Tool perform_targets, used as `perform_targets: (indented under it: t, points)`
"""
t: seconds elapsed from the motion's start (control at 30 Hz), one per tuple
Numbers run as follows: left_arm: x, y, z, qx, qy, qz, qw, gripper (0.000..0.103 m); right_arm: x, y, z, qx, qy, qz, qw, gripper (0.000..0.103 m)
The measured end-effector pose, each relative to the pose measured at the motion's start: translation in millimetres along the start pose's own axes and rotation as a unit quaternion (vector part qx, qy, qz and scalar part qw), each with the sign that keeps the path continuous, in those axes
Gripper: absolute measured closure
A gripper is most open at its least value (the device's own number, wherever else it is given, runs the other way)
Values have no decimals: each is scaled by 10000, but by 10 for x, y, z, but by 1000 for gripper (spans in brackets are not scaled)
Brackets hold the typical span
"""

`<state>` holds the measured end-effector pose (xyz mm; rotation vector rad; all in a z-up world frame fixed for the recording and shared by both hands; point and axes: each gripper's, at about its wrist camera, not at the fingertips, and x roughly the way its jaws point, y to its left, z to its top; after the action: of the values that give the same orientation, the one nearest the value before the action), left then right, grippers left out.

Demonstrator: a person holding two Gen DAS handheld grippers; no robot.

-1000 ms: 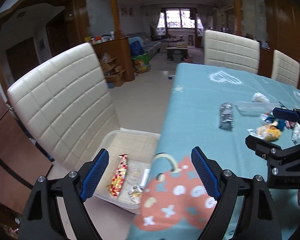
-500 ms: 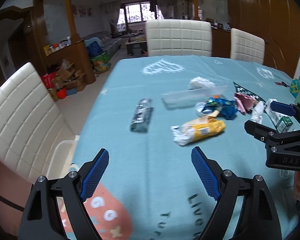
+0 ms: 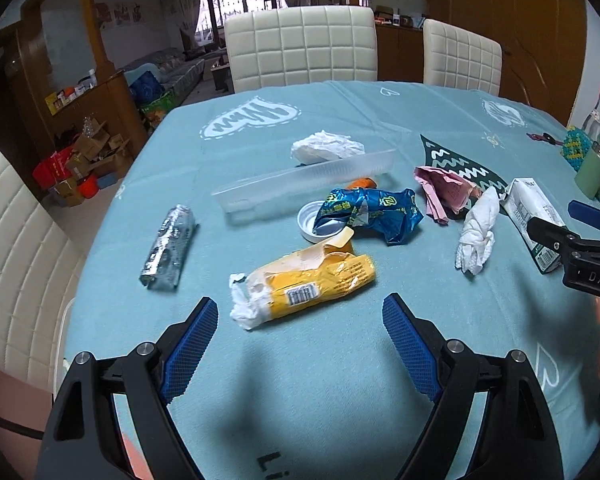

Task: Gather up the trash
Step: 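Return to the table and grasp the white milk carton with the right tool, then grasp the yellow snack bag with the left tool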

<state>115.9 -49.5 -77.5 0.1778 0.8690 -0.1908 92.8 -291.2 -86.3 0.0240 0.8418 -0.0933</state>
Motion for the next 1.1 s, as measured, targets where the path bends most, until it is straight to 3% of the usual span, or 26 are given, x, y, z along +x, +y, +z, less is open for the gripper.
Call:
perform_targets:
  t: [0.13,0.17,0.23,0.27,0.3,0.5,0.73,0.93,1.0,1.1]
  points:
    - [111,-14,12,-14,138,9,9999,20,203,-106,-25,165,274,43,9995,6]
    - [144,-12,18,-22,172,17,9998,21,240,-108,-32,172,323,61,9993,11]
    - [206,13,27,-72,256,-13,9996,20,312,-92,-39,136,397,42,9991,26]
    - [233,19,35,-87,284,-38,9996,21,343,-74,-42,101,427,20,9990,43]
    - [267,27,43,-97,324,-69,9994,21,376,-61,-41,69,462,4,9989,50]
    - [399,51,88,-70,365,-89,9993,21,367,-22,7,165,323,126,9993,50]
    - [448,37,178,-298,425,-553,9971,21,390,36,57,183,371,233,9989,50]
    - [566,-84,180,-150,588,-482,9970,18,439,52,65,233,414,315,9984,49]
    - [588,-172,151,98,528,-293,9981,13,451,53,68,247,429,343,9982,49]
    - [590,-179,133,106,406,-294,9987,14,465,54,69,253,421,374,9981,49]
